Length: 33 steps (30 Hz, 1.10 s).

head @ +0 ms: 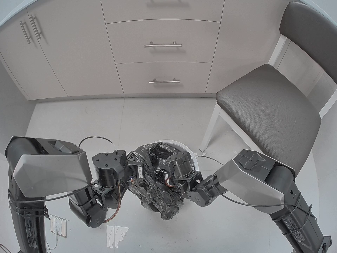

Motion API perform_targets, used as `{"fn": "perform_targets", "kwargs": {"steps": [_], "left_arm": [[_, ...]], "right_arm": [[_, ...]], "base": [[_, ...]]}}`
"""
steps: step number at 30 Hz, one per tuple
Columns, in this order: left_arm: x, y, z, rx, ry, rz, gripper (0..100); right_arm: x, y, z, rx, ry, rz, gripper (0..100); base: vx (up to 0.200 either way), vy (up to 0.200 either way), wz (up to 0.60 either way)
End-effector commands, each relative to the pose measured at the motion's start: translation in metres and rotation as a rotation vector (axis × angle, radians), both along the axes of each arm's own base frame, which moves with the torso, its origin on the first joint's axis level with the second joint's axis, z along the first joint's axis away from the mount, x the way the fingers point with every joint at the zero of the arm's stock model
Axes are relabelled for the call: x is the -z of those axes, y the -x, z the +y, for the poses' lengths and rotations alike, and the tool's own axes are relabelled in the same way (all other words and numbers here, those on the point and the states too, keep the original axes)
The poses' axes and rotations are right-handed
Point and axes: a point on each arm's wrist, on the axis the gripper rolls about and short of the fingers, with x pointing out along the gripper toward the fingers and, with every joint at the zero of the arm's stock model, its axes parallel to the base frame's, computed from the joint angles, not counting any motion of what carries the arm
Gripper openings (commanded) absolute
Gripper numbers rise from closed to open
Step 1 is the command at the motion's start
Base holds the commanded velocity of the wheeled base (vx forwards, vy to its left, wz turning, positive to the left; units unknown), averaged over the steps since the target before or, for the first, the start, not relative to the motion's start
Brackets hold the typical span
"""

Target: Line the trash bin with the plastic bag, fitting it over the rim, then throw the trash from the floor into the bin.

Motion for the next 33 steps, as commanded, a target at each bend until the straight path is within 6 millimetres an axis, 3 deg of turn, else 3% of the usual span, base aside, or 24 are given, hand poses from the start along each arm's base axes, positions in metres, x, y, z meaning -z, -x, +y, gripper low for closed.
{"fn": "perform_targets", "kwargs": {"steps": [1,8,9,16,33], "left_arm": [[-0.001,0.0,-0.001,0.001,0.002,-0.002,0],[0.0,0.002,-0.002,0.004,0.01,0.003,0],[0.0,0.002,-0.002,0.004,0.01,0.003,0],[0.0,0.002,-0.002,0.004,0.012,0.003,0],[0.001,0.002,-0.003,0.005,0.013,0.003,0]], "right_arm": [[0.007,-0.001,0.002,-0.001,0.002,0.003,0],[0.005,-0.003,0.003,0.008,0.0,-0.009,0],[0.005,-0.004,0.003,0.009,-0.001,-0.012,100],[0.001,-0.004,0.003,0.013,-0.007,-0.019,100],[-0.047,0.009,-0.007,0.033,-0.038,-0.052,100]], "base": [[0.0,0.0,0.0],[0.0,0.0,0.0],[0.0,0.0,0.0],[0.0,0.0,0.0],[0.0,0.0,0.0]]}}
